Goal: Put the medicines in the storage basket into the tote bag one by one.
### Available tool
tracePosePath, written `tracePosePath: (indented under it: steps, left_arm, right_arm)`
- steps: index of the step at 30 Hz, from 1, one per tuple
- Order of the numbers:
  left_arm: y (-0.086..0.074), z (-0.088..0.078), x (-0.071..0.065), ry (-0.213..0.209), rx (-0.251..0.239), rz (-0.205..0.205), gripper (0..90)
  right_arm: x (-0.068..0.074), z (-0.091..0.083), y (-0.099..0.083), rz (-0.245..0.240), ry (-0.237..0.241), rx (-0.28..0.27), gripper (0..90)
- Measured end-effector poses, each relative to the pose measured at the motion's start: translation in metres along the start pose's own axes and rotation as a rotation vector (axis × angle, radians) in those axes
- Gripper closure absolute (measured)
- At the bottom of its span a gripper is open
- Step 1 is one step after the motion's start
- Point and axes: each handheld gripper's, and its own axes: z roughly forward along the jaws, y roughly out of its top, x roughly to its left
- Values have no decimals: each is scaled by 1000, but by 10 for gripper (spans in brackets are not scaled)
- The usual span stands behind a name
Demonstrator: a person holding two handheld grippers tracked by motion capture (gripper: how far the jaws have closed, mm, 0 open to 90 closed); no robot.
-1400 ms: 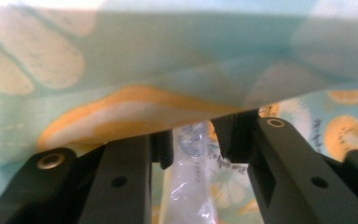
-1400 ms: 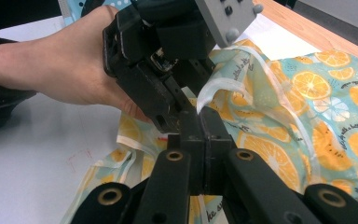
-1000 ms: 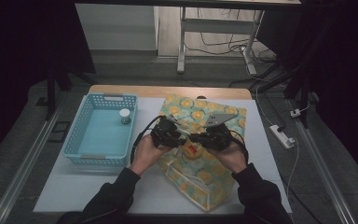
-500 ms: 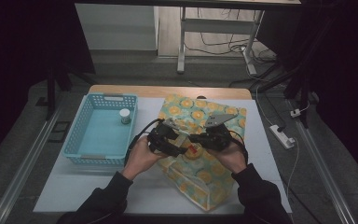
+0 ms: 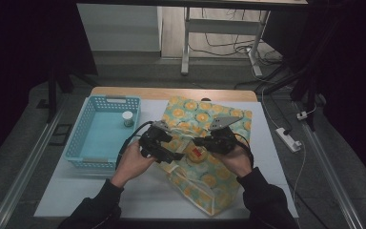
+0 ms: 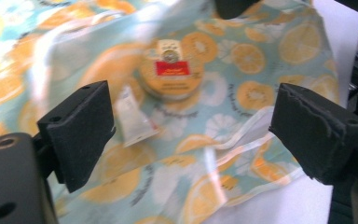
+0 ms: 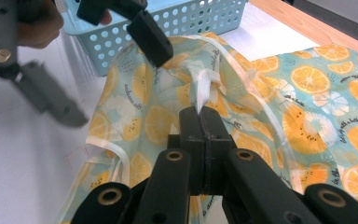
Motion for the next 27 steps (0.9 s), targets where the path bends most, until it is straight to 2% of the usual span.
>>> tracePosePath:
  steps: [5,12,15,20,24,27]
  left_arm:
    - [-6,-6,11,19,0,-19,86]
    - [-10,-21,24,47,-26,-37,42]
    - [-14,-29,31,79,-33,-43,39]
    - [-20,-45,44,123,-78,-74,34]
    - [-25,-53,51,145,-105,-83,19]
    - [-29,-55,57,163,-101,-89,3]
  right_arm:
    - [0,2,-1,-4,4,8,899]
    - [0,3,-2,-2,5,12,898]
    - [-1,5,-3,0,7,16,899]
    - [1,7,-3,-2,12,25,899]
    - [1,7,-3,-2,11,25,899]
    - [0,7,-3,0,10,24,899]
